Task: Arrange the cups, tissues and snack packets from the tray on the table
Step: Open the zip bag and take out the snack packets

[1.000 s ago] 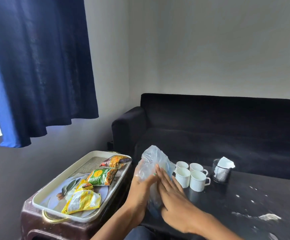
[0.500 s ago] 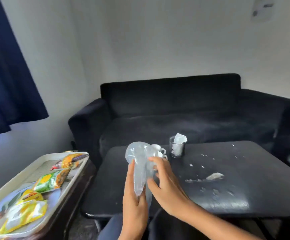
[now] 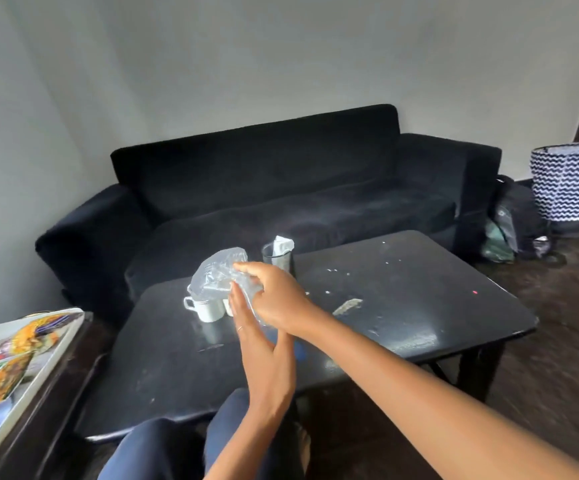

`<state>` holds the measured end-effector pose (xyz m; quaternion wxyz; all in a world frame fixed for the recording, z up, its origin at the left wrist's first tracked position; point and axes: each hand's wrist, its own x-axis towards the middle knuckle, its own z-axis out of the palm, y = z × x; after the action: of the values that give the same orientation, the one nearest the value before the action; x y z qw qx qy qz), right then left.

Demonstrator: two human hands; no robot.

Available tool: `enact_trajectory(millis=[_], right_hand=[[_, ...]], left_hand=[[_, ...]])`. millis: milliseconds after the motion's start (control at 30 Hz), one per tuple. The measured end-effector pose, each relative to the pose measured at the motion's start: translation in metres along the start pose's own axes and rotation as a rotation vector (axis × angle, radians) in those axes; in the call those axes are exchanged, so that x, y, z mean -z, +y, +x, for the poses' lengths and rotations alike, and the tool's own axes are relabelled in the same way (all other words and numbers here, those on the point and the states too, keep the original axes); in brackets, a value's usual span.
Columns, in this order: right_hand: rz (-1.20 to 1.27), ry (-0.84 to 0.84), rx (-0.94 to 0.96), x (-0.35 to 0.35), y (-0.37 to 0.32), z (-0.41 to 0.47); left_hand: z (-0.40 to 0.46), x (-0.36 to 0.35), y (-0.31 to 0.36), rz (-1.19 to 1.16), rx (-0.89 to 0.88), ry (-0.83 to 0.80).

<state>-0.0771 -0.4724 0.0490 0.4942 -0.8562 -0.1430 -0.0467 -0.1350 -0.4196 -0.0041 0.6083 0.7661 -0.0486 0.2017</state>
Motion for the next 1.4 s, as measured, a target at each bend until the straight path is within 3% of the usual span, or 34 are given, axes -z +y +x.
enact_trajectory(millis=[300,667,733,867,1100,1233,1400], right_hand=[[0.027,0.152,-0.118,0.083,0.057,-0.042],[0.105,0.579,-0.384,0.166,0.139,-0.179],[0.154,0.648,-0.426,0.174,0.151,-0.206],[0.199,0.767,-0.516,0.182,0.172,-0.254],[0.134,0.849,-0.735,0.157,0.217,-0.319],[0.112,0.882,-0.798,0.141,0.231,-0.341],[-0.090,0.850,-0.965,0.111,0.264,-0.361]], left_hand=[[-0.023,-0.087,-0.003,-0.006,-0.108,-0.240],[-0.101,-0.187,-0.006,-0.039,-0.213,-0.804],[-0.117,-0.197,-0.001,-0.082,-0.166,-0.931],[-0.133,-0.214,-0.001,-0.210,0.115,-1.232],[-0.157,-0.238,-0.019,-0.064,0.364,-1.630],[-0.170,-0.256,-0.037,0.106,0.306,-1.760],[-0.185,-0.279,-0.065,0.456,-0.045,-1.937]])
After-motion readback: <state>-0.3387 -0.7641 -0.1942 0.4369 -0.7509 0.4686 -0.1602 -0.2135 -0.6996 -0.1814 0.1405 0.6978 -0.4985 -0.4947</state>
